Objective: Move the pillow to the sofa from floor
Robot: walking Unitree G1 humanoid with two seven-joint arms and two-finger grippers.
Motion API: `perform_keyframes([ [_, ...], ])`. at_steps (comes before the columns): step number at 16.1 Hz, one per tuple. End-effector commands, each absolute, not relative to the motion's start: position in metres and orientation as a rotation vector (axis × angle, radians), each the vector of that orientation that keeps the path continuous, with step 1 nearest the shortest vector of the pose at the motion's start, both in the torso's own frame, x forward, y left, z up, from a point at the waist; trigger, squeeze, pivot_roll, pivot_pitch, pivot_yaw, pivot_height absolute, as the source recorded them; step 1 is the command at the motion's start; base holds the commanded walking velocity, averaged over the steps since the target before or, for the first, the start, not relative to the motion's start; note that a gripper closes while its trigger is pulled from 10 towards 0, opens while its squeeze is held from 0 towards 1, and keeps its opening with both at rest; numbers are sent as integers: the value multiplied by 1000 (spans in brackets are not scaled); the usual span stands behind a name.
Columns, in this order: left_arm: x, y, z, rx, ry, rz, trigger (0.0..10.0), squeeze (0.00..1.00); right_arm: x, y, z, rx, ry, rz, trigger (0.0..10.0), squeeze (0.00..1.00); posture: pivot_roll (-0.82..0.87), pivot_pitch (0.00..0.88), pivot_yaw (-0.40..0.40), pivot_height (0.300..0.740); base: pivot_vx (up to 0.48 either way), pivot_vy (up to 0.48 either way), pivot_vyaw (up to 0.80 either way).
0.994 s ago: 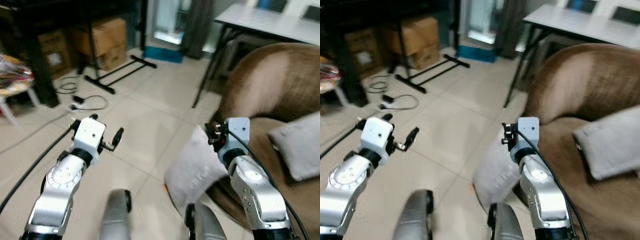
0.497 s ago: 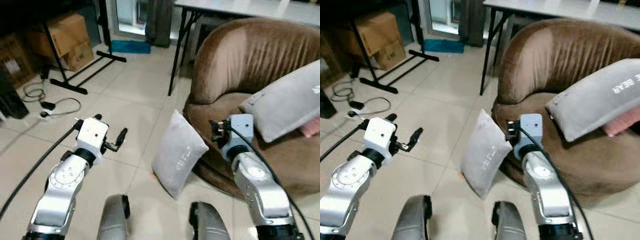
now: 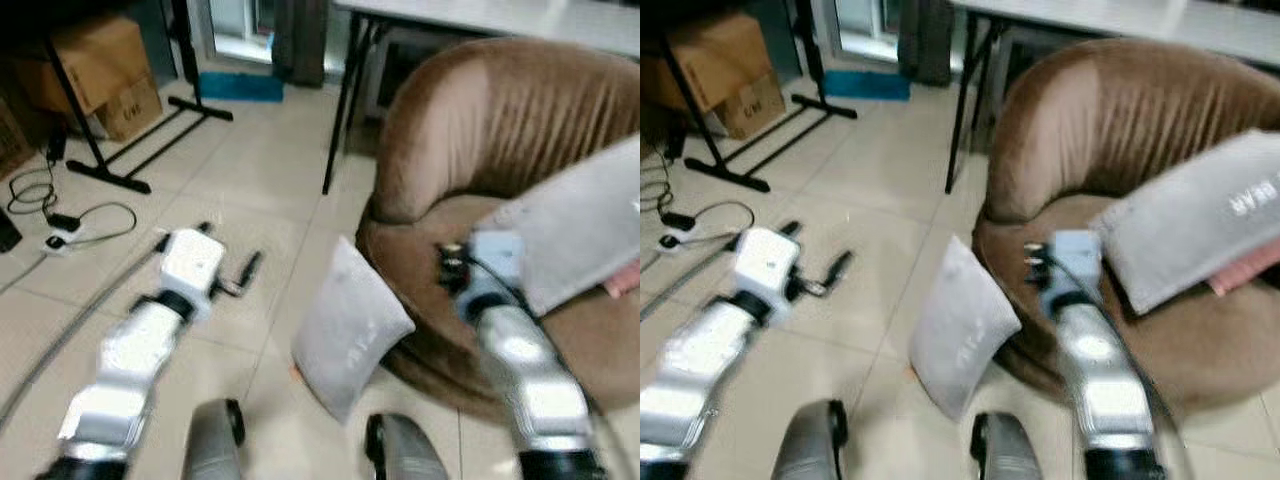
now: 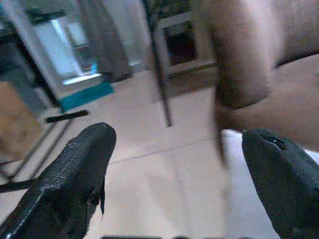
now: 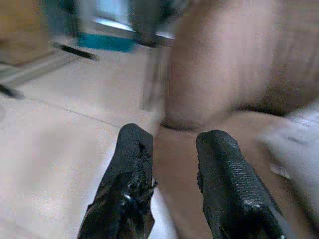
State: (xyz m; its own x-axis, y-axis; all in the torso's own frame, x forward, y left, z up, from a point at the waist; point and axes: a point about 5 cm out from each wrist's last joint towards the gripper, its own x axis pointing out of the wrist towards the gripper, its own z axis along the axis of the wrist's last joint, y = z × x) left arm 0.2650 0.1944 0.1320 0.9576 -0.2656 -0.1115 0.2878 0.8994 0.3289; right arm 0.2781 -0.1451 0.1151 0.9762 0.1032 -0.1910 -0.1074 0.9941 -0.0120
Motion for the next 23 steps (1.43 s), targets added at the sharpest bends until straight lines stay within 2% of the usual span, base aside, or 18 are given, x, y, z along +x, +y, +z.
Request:
perform_keyframes([
  [1,267,186,134,351,49,-314,10000,0,277,-157,116,-44,183,78,10000,0,-71,0,-55,577,326,0,0],
  [13,267,187,134,368,47,-312,10000,0,278,-155,114,-50,187,97,10000,0,-64,0,-59,577,306,0,0],
  [23,269,184,131,393,47,-345,10000,0,291,-163,107,-30,215,106,10000,0,-69,0,-51,477,0,0,0],
])
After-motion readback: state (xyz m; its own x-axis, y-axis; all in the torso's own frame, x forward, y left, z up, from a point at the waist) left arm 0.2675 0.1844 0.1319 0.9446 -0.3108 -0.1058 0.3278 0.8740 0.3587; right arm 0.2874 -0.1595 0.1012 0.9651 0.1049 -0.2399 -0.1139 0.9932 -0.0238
